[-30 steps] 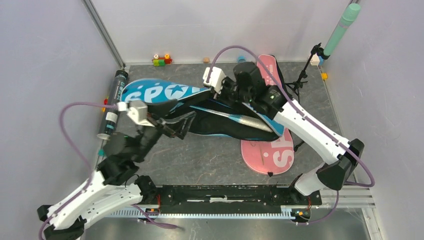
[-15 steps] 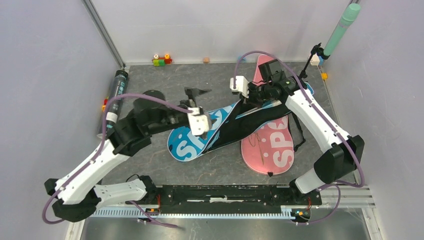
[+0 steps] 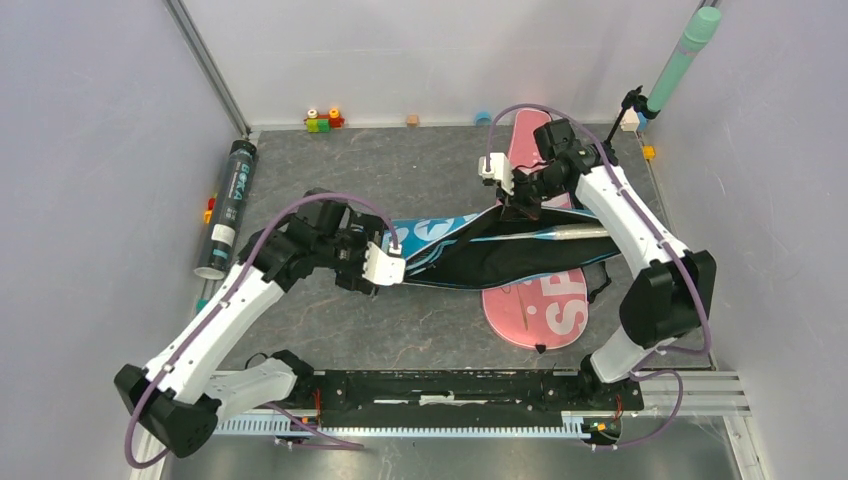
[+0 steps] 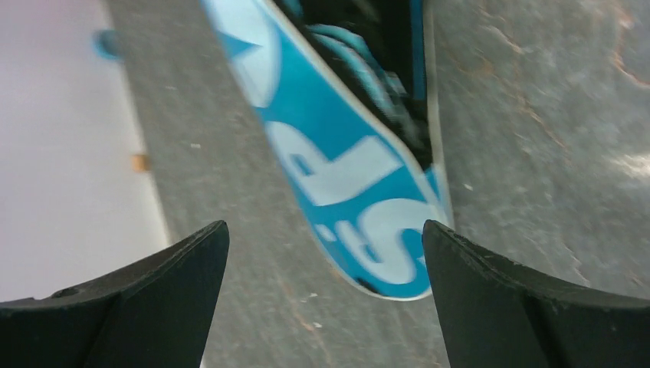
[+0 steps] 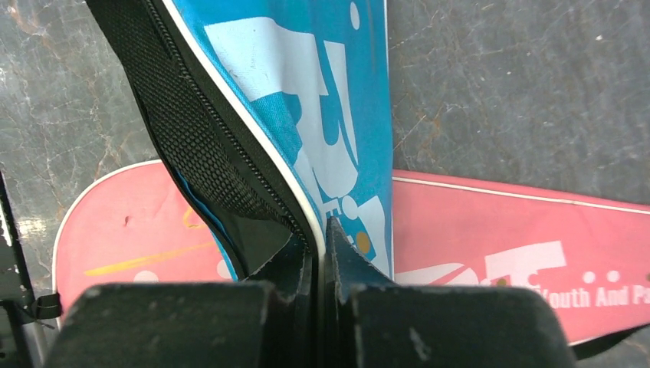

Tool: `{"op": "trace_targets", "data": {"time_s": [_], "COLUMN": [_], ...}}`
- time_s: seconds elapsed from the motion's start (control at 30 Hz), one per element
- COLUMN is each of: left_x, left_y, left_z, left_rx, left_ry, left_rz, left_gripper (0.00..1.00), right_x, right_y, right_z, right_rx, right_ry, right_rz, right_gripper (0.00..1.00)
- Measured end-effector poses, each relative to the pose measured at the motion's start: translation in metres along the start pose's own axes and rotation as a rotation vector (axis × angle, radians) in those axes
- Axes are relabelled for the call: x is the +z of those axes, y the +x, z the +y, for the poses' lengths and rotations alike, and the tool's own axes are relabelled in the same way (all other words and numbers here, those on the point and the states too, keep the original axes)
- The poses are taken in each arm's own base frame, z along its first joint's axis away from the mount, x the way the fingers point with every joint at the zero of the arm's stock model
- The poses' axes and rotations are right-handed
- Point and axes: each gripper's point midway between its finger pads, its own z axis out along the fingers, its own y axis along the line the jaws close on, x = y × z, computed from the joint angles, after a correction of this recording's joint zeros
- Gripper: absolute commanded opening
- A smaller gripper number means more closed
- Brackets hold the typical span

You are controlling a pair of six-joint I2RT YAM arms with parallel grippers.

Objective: Pack up the badminton gear
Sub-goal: Adjust the racket in the racket bag.

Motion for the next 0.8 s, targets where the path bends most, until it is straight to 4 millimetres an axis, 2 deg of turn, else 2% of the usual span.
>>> {"op": "trace_targets", "data": {"time_s": [0.2, 0.27, 0.4, 0.6, 0.7, 0.8], "left_x": [0.047, 0.058, 0.073, 0.109, 0.121, 0.128], "left_y": [0.048, 0.063, 0.082, 0.108, 0.115, 0.121], "left_z": [-0.063, -0.076, -0.070, -0.053, -0.035, -0.010], "left_rx": [-0.074, -0.102, -0.126, -0.098, -0.106, -0.099], "left_ry": [0.233, 0.279, 0.237, 0.066, -0.020, -0.113], "left_rz": [0.080, 0.100, 0.098, 0.098, 0.097, 0.091], "left_gripper": [1.00, 1.00, 0.97, 0.76, 0.50, 0.11], "right_x": [0.012, 0.014, 0.020, 0.024, 0.025, 0.025], "right_y": [0.007, 0.008, 0.009, 0.017, 0.018, 0.017], "right_z": [-0.006, -0.007, -0.009, -0.008, -0.007, -0.007], "right_rx": [0.067, 0.082, 0.111, 0.147, 0.154, 0.160], "right_ry": [-0.063, -0.077, -0.105, -0.126, -0.132, -0.135], "right_rz": [-0.001, -0.001, 0.004, 0.016, 0.013, 0.002], "right_gripper": [0.00, 0.00, 0.00, 0.00, 0.00, 0.00]}}
